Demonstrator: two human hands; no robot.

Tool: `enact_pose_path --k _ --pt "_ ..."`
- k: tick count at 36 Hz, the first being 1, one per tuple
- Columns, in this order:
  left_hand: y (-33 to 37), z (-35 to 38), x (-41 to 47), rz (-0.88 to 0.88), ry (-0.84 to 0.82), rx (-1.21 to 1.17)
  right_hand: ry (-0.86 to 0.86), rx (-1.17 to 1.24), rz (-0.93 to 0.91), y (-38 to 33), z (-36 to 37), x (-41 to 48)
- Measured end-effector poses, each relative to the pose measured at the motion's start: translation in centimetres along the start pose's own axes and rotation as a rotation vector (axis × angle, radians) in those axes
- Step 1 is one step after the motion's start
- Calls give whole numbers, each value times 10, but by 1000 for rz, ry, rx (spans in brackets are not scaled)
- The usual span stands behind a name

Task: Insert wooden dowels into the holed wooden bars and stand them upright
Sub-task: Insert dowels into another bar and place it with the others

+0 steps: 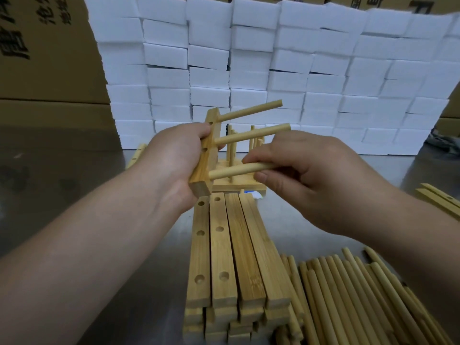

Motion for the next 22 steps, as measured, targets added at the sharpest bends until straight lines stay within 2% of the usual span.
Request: enact_pose_path --k 8,22 --pt "1 1 -7 25 12 -12 -78 -37 53 -1 2 -1" --pt "7 2 -16 121 37 -53 -140 248 236 6 9 -7"
Point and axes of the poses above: each hand's wrist, its own x-axis towards the middle knuckle, its own z-axis out of the palm, y = z × x, the point moved 5 cm from there along x, towards the middle knuckle, and after that the axes turned 2 degrees about y, right-handed, at the moved point
